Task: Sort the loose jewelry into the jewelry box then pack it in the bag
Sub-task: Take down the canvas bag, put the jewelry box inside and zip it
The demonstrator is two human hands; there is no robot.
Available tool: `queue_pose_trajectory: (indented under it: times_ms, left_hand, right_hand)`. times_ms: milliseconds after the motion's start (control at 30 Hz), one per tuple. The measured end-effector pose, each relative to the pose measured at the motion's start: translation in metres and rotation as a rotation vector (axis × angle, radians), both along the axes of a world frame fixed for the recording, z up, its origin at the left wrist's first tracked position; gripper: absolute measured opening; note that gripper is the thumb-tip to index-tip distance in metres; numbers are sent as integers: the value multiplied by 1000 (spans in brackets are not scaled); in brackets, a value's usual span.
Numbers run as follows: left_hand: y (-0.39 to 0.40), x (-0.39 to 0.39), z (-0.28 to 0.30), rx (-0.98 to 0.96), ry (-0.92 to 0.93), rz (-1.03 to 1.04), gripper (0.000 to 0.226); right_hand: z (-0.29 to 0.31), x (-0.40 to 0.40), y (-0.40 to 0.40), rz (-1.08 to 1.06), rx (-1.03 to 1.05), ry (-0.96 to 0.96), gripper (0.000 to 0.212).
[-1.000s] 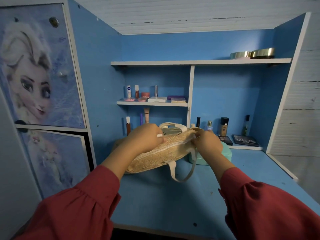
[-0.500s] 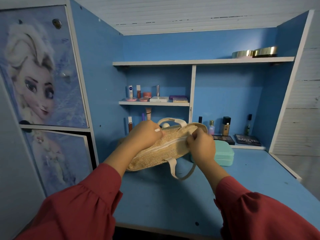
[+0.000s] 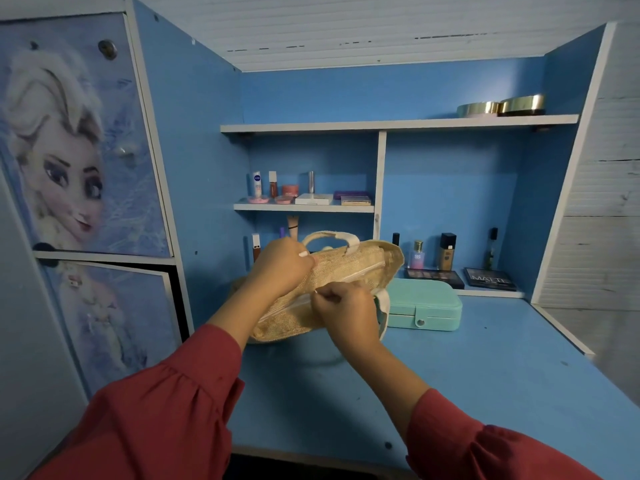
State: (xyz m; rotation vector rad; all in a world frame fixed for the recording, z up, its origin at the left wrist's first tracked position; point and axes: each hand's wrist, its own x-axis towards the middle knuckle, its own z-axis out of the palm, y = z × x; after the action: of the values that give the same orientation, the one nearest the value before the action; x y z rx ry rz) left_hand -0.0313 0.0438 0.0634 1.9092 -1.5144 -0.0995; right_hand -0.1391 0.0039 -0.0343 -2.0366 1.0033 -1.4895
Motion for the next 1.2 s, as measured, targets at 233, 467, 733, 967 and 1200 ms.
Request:
queue_pose_trajectory:
  times_ms: [233, 467, 733, 967, 1200]
  left_hand:
    - [-1, -9, -4, 18, 5, -26, 25]
    - [-4, -9, -3, -37, -3, -16, 26]
    - [5, 6, 0, -70, -26, -5, 29]
    - [7, 7, 5, -79, -98, -32, 25]
    - [10, 10, 16, -181, -148, 59, 26]
  right_hand:
    - [-1, 6, 11, -37, -62, 128, 12]
    - [-2, 29, 40, 348, -21, 115, 26]
    - [10, 3, 12, 378, -6, 388, 19]
    - [40, -3, -28, 79, -27, 1085, 45]
    - [21, 8, -28, 194, -19, 1493, 47]
